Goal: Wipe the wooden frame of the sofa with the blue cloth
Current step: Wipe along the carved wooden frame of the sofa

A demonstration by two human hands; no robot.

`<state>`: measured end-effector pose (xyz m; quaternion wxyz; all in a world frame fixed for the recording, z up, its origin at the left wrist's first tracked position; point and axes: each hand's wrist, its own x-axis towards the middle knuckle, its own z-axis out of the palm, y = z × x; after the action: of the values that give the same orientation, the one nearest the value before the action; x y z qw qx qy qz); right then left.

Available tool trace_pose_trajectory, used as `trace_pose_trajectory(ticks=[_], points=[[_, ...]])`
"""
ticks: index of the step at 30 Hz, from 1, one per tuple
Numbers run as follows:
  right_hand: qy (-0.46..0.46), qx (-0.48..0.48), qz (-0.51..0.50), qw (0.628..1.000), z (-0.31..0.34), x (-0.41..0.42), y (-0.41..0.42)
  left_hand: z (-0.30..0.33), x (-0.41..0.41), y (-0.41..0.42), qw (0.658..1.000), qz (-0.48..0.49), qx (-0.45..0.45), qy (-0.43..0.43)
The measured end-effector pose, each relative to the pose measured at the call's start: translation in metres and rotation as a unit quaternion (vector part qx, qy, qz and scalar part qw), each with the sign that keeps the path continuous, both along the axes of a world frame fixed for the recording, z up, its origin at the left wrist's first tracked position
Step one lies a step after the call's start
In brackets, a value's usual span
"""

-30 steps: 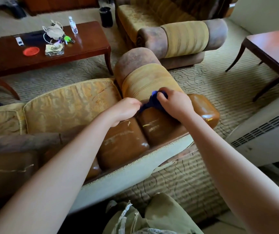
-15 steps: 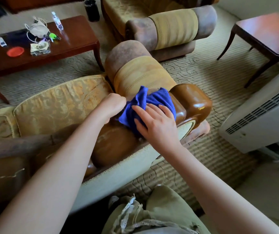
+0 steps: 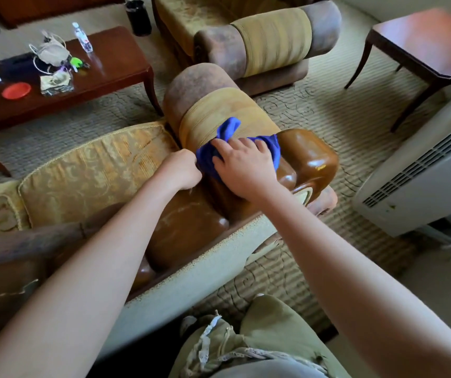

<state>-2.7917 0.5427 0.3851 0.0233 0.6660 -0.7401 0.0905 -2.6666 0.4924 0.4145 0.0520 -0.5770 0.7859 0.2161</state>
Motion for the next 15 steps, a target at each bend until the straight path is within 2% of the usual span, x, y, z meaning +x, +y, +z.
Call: trace_pose_trajectory(ticks=[3,7,11,15], points=[[-0.037,-0.114,0.017,0.993,-0.005,0.028,0.037,0.001,-0.002,-0.001,1.000,-0.015,-0.009,-0.014],[-0.112,-0.188,0.024,0.976,-0.014,0.020,0.065,0.004,-0.001,-0.002,0.999,-0.027,-0.005,-0.035],[-0.135,-0.203,-0.002,0.970,-0.011,0.006,0.058,0.009,-0.009,-0.009,0.999,-0.029,0.026,-0.032],[-0.152,-0.148,-0.055,0.976,-0.001,-0.030,0.031,0.009,-0.025,-0.006,0.998,-0.035,-0.024,0.041]])
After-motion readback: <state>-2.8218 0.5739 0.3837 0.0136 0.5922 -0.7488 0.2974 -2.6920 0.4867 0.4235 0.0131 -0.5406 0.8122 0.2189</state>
